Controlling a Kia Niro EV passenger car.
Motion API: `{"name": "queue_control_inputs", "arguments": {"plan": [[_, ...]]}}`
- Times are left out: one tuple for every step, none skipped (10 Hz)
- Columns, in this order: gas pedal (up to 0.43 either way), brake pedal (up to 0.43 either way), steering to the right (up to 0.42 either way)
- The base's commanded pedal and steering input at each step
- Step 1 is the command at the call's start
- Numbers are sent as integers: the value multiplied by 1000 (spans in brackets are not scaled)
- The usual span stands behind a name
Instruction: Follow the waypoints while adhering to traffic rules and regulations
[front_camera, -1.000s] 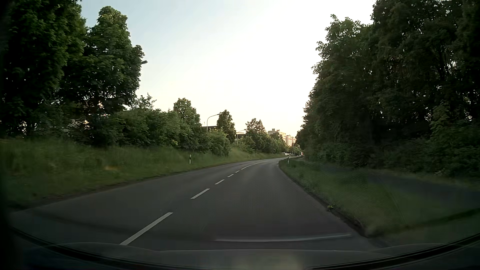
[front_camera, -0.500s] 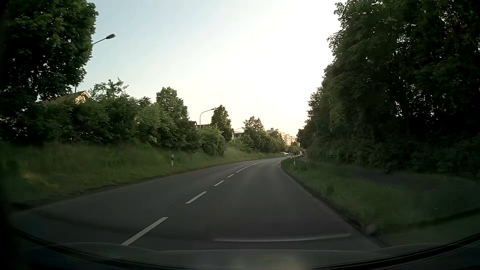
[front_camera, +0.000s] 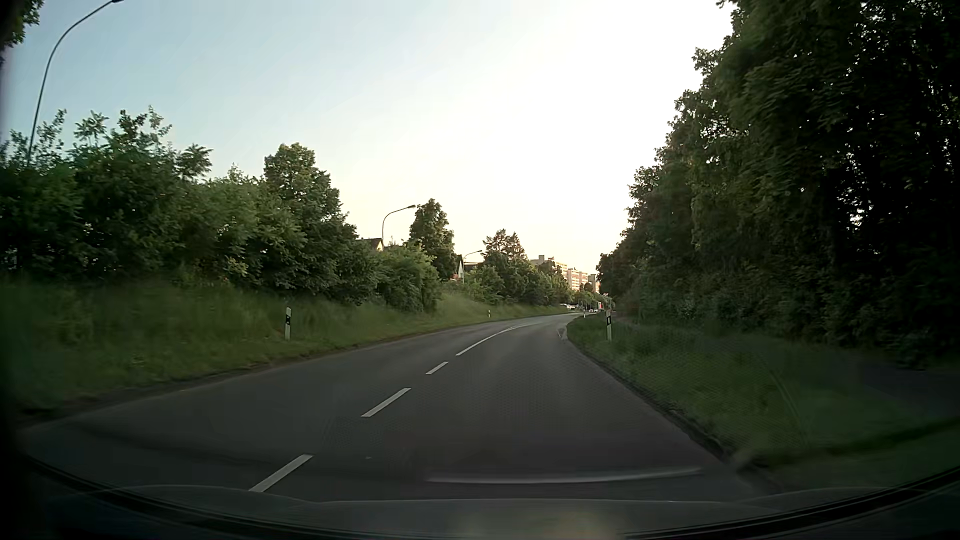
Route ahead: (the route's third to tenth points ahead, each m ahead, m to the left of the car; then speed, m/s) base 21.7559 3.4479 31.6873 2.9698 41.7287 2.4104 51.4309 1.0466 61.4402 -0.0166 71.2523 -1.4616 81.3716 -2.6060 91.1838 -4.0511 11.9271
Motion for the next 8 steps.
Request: {"name": "queue_control_inputs", "arguments": {"plan": [[39,30,6],[39,24,7],[39,30,7],[39,30,8],[39,30,9],[39,30,9],[39,30,9],[39,24,9]]}}
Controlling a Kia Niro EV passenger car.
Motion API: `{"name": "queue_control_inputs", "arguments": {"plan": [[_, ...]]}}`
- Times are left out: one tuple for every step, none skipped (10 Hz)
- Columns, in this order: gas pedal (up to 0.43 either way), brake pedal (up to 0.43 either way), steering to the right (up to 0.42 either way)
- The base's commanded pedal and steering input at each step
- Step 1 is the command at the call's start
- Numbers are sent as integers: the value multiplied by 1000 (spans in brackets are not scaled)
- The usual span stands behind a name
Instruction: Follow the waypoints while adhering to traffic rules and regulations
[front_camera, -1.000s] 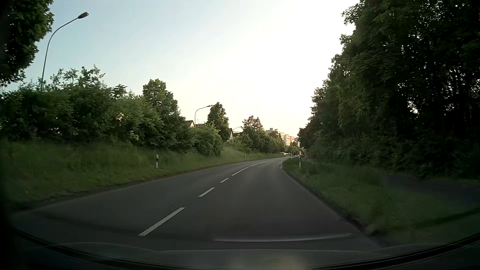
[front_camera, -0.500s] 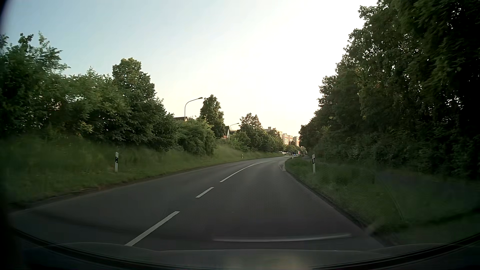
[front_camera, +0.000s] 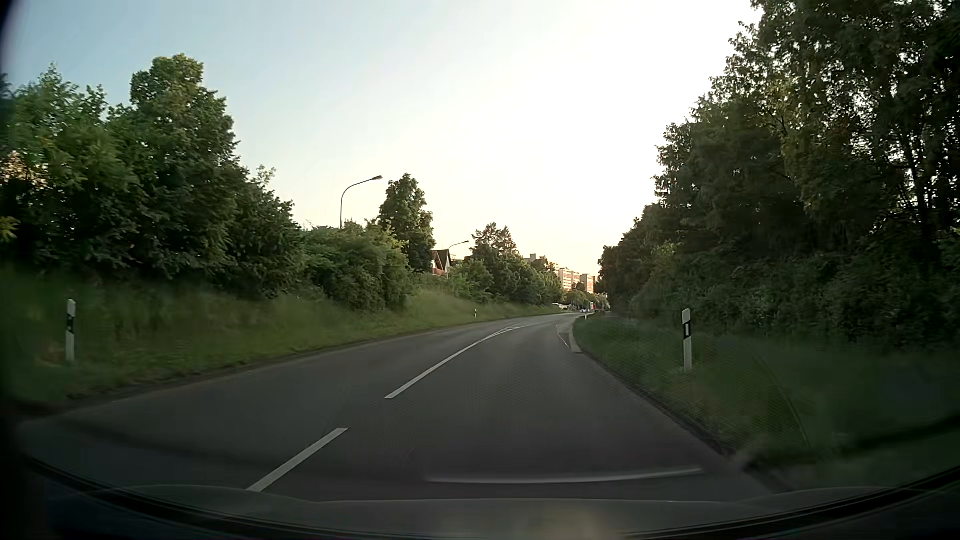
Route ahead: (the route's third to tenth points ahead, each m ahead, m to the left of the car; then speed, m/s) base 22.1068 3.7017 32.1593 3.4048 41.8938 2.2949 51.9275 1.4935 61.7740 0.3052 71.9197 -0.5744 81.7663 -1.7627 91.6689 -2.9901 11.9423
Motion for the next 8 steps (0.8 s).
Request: {"name": "queue_control_inputs", "arguments": {"plan": [[39,24,9],[39,30,9],[39,30,9],[39,30,9],[39,24,10],[39,30,9],[39,30,10],[39,30,10]]}}
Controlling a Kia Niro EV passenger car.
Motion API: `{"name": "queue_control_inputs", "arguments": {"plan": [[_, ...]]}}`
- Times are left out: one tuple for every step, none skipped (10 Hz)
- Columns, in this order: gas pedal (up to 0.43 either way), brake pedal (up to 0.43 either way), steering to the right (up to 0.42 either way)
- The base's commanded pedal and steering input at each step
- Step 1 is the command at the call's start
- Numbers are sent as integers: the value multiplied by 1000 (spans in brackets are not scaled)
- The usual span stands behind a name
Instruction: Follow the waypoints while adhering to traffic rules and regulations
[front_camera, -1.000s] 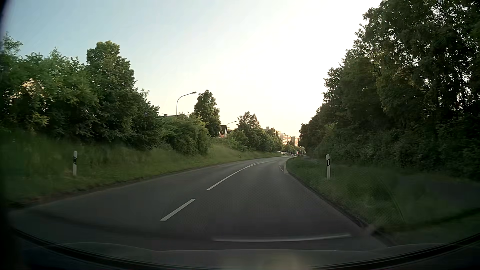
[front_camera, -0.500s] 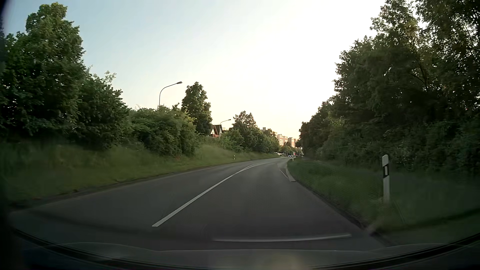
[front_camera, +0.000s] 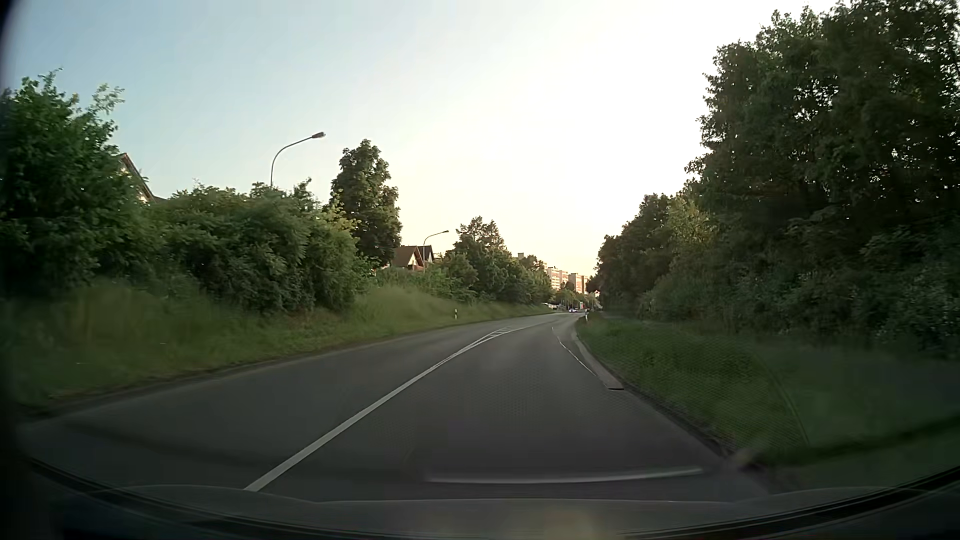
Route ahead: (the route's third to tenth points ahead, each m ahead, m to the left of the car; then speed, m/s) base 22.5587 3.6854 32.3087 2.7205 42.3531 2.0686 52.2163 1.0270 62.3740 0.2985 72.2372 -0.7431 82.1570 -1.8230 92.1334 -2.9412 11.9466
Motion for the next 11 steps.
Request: {"name": "queue_control_inputs", "arguments": {"plan": [[39,30,10],[39,30,10],[39,30,10],[39,30,11],[39,30,11],[39,30,11],[39,24,11],[39,30,11],[39,30,11],[39,30,11],[39,30,11]]}}
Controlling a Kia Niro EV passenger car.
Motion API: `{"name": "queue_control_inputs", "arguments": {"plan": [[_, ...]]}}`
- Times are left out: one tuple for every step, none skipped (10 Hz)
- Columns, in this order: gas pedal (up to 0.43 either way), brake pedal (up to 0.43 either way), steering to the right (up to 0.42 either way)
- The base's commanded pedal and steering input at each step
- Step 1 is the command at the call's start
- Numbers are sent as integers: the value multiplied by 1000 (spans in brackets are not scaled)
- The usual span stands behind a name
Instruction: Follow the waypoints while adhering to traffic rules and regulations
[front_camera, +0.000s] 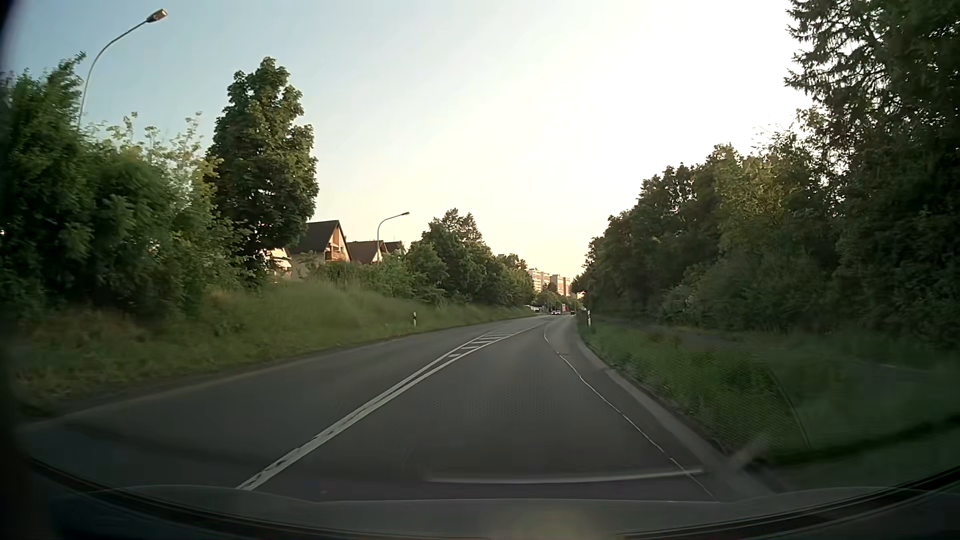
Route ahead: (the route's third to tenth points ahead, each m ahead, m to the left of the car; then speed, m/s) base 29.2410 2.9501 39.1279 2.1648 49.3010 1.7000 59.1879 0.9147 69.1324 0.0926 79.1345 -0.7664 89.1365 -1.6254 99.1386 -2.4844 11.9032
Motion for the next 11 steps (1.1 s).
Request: {"name": "queue_control_inputs", "arguments": {"plan": [[39,30,11],[39,30,11],[39,30,11],[39,30,11],[39,30,11],[39,30,11],[39,30,11],[39,30,12],[39,30,11],[39,24,12],[39,30,12]]}}
